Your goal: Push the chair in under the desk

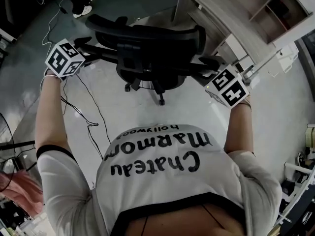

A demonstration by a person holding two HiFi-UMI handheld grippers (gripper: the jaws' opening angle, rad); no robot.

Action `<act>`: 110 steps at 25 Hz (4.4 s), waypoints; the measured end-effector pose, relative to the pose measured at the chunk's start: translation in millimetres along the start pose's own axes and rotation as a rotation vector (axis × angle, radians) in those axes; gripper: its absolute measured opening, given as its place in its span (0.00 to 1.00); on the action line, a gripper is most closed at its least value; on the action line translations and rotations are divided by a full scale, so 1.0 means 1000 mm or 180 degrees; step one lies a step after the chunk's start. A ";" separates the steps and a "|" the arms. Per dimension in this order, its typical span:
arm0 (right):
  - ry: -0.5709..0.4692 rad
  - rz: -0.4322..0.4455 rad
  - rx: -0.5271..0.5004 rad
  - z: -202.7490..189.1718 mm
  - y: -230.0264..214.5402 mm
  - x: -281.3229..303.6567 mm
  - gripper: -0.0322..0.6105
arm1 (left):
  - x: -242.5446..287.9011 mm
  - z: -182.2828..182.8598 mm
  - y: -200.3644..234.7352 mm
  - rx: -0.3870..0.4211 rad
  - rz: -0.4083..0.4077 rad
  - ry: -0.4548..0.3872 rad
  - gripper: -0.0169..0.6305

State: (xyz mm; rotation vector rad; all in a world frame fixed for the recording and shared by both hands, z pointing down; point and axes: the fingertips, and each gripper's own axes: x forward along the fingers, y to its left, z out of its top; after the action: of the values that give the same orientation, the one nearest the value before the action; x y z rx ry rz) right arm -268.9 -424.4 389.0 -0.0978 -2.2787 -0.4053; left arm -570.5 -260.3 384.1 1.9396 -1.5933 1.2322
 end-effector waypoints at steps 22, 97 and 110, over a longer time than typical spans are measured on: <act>-0.0059 -0.0043 -0.0137 -0.001 0.005 -0.002 0.40 | -0.001 0.003 0.000 -0.0027 -0.0052 0.0124 0.57; -0.0060 -0.0513 0.0231 -0.010 0.053 -0.045 0.32 | 0.039 0.092 0.038 0.1554 0.0149 0.0094 0.59; 0.0006 -0.0301 0.0185 -0.043 -0.011 -0.049 0.34 | 0.053 0.126 0.030 0.1383 0.0144 -0.0091 0.59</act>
State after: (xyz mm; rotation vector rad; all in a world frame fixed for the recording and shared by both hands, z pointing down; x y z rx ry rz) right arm -207.1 -445.3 376.9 0.0399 -2.2972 -0.3877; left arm -547.9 -393.6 347.0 2.1878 -1.4808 1.6898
